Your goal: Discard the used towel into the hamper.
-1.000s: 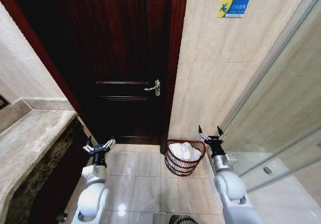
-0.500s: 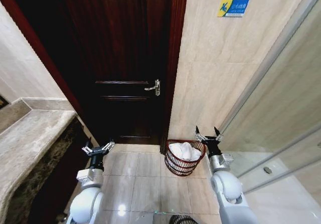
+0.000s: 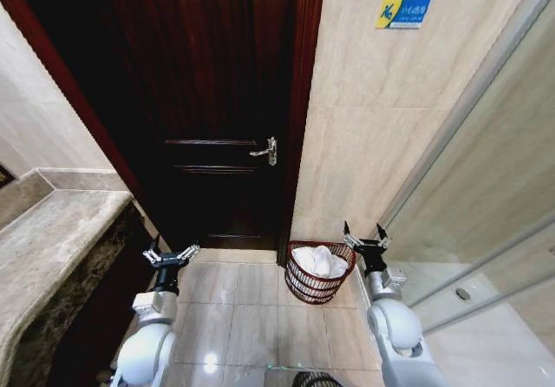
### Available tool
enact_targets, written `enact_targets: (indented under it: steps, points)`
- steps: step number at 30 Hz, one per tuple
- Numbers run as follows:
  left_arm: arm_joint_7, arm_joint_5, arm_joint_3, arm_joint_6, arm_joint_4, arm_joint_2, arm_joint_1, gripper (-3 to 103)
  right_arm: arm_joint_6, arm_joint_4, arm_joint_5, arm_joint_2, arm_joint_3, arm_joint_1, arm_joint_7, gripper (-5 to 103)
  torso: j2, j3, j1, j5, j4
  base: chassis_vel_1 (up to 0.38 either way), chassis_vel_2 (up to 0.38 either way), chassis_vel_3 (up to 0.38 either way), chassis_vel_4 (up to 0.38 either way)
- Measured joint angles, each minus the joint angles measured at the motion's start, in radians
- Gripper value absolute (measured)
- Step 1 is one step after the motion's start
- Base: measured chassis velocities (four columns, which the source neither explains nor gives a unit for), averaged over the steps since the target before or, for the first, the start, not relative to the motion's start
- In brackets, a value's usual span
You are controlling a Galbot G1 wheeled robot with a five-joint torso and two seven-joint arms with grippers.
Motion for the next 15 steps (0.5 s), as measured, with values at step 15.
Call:
enact_targets:
  steps: [15]
  points:
    - [-0.001, 0.002, 0.0, 0.001, 0.001, 0.0, 0.0, 100, 0.001, 0.001, -0.001, 0.0, 0.0, 0.0, 0.0, 100, -0.001, -0.001, -0.001, 0.0, 0.0, 0.0, 0.0, 0.0, 0.0]
